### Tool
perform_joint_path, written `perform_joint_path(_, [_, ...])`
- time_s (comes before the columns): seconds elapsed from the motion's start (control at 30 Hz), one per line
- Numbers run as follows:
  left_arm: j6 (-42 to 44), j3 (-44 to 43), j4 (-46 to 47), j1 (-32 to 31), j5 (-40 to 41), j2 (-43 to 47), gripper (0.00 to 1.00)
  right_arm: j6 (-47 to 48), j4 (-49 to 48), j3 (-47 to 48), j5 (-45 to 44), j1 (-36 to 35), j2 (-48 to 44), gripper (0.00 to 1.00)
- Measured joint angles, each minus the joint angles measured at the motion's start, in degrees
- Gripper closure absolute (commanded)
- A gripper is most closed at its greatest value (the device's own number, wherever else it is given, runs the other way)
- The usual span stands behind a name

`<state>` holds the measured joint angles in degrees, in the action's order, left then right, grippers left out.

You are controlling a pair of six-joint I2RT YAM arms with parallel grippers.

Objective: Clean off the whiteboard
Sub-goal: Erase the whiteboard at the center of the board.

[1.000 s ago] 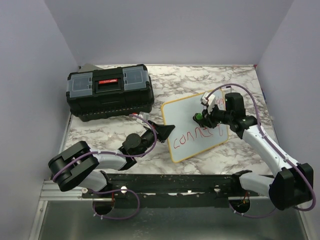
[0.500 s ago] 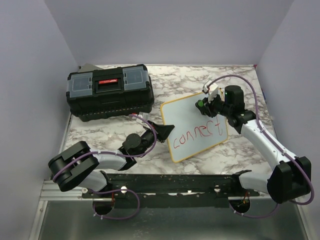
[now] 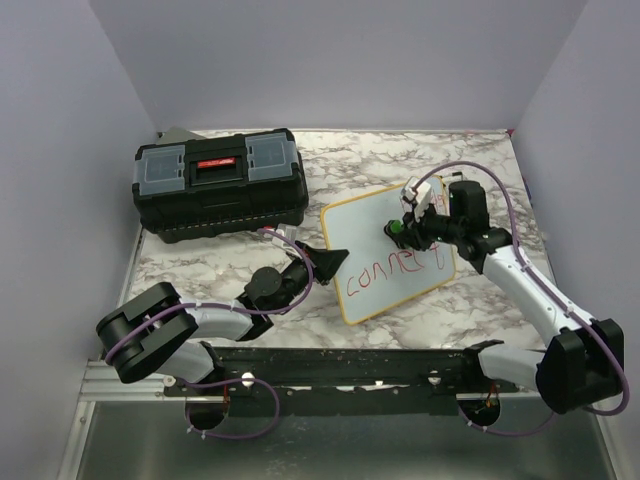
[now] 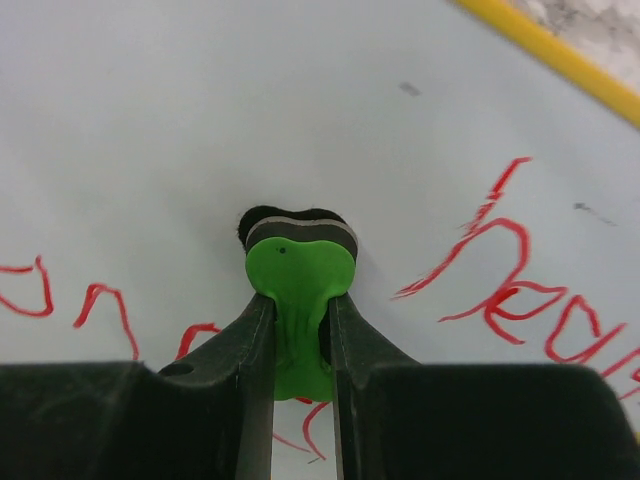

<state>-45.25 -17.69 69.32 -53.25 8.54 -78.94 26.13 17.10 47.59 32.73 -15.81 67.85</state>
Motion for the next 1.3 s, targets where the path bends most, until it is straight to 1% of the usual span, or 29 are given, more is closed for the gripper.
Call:
perform_joint_path(0.23, [0.04, 0.02, -0.02, 0.0, 0.85, 0.13, 1.0, -5.49, -4.52, 6.12, -7.52, 0.0, 4.66, 0.99])
perform_joint_path(0.4, [0.0, 0.26, 0.0, 0.0, 1.03, 0.13, 1.0, -6.05, -5.25, 6.45, -9.79, -0.17, 5.01, 0.99])
perform_joint_path(0.57, [0.44, 0.55, 0.2, -0.02, 0.61, 0.46, 1.0, -1.88, -4.74, 3.04, -9.42, -0.26, 1.92, 0.99])
perform_joint_path(0.67, [0.96, 0.85, 0.92, -0.02, 0.09, 0.52, 1.0, 1.95, -2.4, -0.55, -6.05, -0.09, -1.01, 0.99])
perform_joint_path(0.8, [1.27, 1.16, 1.46, -0.02, -0.31, 0.5, 1.0, 3.28, -1.03, -2.69, -2.58, -0.11, -2.45, 0.99])
perform_joint_path(1.0, [0.9, 1.33, 1.9, 0.0, 0.68, 0.28, 1.0, -1.68, -3.65, 0.39, -4.13, -0.11, 1.81, 0.99])
perform_joint_path(1.2, [1.55, 1.33, 2.14, -0.02, 0.13, 0.28, 1.0, -6.64, -10.19, 6.08, -9.75, -0.24, 5.16, 0.99])
perform_joint_path(1.3, [1.95, 1.33, 2.14, -0.11, -0.59, 0.28, 1.0, -7.69, -12.35, 7.3, -12.37, -0.22, 5.6, 0.99])
